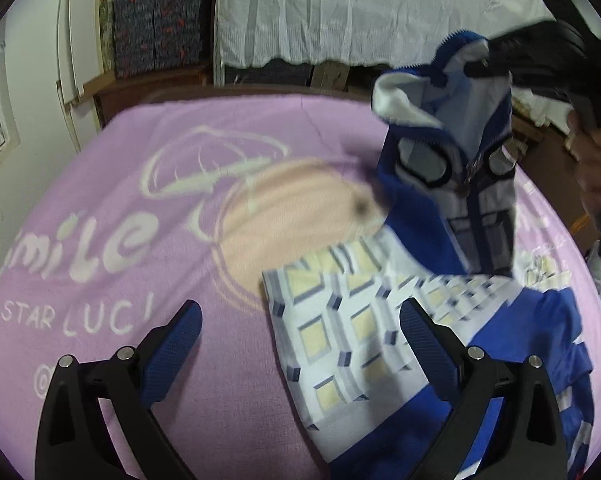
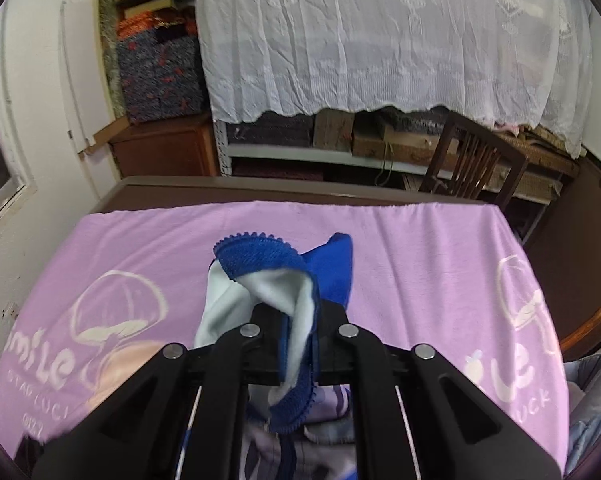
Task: Fold large clothes
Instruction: 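Grasp the hood with the right gripper and lift it up, then fold the hood over the body with the right gripper while the left gripper grips the hood edge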
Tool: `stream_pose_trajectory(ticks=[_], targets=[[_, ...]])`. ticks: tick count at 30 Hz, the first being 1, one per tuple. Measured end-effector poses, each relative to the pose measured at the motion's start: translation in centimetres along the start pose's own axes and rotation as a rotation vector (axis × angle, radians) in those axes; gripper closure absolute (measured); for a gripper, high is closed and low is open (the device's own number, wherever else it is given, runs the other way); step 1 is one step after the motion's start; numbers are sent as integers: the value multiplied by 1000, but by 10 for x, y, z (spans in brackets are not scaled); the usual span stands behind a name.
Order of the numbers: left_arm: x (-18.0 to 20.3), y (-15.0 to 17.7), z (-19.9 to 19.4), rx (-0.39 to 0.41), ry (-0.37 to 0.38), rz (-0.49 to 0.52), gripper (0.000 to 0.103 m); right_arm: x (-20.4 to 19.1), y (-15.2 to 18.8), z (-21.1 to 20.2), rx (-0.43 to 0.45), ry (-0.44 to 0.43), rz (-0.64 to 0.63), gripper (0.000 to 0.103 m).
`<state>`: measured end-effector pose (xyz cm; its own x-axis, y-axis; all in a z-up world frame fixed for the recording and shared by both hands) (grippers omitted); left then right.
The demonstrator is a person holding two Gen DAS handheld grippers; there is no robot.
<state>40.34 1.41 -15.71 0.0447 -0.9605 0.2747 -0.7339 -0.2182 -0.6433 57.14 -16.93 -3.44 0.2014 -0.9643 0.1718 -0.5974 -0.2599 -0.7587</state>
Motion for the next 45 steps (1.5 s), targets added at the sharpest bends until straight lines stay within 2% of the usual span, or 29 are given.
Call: stream_pose_trajectory(ticks=[5, 10, 14, 20, 21, 24, 25, 29, 32, 34, 35, 36, 37, 39, 41, 45], targets=[[4, -5, -15, 26, 47, 4, 3, -7, 15, -58, 39, 2, -25, 96], [6, -8, -32, 75, 59, 18, 3, -16, 46, -119, 80, -15, -23, 96], [13, -8, -52, 78, 136, -4, 3, -30, 77, -159, 103, -46, -39, 96], [32, -20, -73, 63, 243, -41, 3, -52, 126, -189, 87, -85, -80, 96], [44, -23, -73, 48, 261, -7, 3, -54, 131, -191, 81, -92, -87, 96], [78, -35, -68, 85, 200, 121, 3, -56, 140, -194, 81, -100, -101, 96], [93, -37, -66, 86, 202, 169, 3, -56, 140, -193, 79, -106, -100, 96], [131, -44, -40, 5, 192, 235, 3, -46, 144, -190, 78, -123, -74, 96], [155, -41, -7, -122, 206, 223, 3, -39, 149, -185, 68, -130, -57, 96], [160, -37, 6, -182, 232, 189, 11, -34, 155, -182, 59, -140, -47, 96], [162, -35, 9, -201, 245, 175, 25, -31, 159, -180, 53, -146, -38, 96], [164, -30, 10, -220, 269, 169, 32, -30, 160, -177, 50, -151, -32, 95], [165, -24, 10, -232, 293, 174, 44, -28, 165, -176, 44, -166, -15, 95], [165, -11, 5, -231, 302, 218, 61, -31, 174, -175, 37, -199, 13, 95], [162, 2, -3, -212, 290, 268, 67, -45, 189, -174, 21, -249, 40, 95], [140, 38, -16, -187, 224, 376, 68, -88, 225, -167, -38, -330, 28, 91]])
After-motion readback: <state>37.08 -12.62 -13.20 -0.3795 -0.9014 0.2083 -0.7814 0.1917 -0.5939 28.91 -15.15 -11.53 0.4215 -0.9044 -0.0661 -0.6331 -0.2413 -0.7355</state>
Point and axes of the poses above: each gripper's, at about its wrist camera, not at the fingertips, and z roughly the way its jaws point, x to its right, y to its underside, the point moved 9 cm from there along z, roughly the way its jaws point, and after that the axes turned 14 degrees about -z, right-handed, at the moved point
